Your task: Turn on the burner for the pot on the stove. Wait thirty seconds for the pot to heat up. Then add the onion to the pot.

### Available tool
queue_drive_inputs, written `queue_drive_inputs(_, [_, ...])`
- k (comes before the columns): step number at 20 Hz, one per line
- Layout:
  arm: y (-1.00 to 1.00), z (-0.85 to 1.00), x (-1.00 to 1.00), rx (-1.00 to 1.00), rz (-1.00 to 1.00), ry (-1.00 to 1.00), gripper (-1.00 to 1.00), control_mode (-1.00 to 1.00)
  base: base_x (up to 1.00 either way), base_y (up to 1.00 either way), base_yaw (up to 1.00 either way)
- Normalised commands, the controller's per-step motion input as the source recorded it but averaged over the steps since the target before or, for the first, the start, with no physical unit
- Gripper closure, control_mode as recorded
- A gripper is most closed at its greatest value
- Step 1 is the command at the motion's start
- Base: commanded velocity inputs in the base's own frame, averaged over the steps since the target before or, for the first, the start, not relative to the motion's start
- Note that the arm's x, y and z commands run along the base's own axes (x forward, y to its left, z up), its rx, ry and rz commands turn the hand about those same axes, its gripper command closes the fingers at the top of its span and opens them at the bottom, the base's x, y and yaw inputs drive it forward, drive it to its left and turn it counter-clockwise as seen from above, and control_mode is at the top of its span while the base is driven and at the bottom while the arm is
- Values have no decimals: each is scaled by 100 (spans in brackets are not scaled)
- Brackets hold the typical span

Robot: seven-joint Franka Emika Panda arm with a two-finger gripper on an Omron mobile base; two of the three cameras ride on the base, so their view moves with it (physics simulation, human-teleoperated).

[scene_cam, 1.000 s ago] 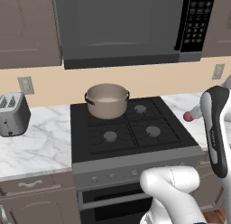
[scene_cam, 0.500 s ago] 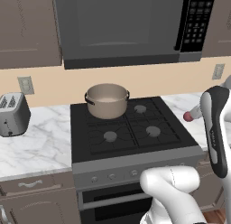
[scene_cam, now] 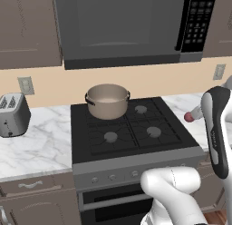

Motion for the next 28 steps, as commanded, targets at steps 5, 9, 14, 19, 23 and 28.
queue_drive_inputs(5, [0, 0, 0, 0, 0, 0, -100, -100, 0, 0, 0])
queue_drive_inputs(9, [0, 0, 0, 0, 0, 0, -100, -100, 0, 0, 0])
queue_drive_inputs(14, [0, 0, 0, 0, 0, 0, -100, -100, 0, 0, 0])
queue_drive_inputs(19, [0, 0, 0, 0, 0, 0, -100, -100, 0, 0, 0])
queue_drive_inputs(23, [0, 0, 0, 0, 0, 0, -100, -100, 0, 0, 0])
queue_drive_inputs(28, [0, 0, 0, 0, 0, 0, -100, -100, 0, 0, 0])
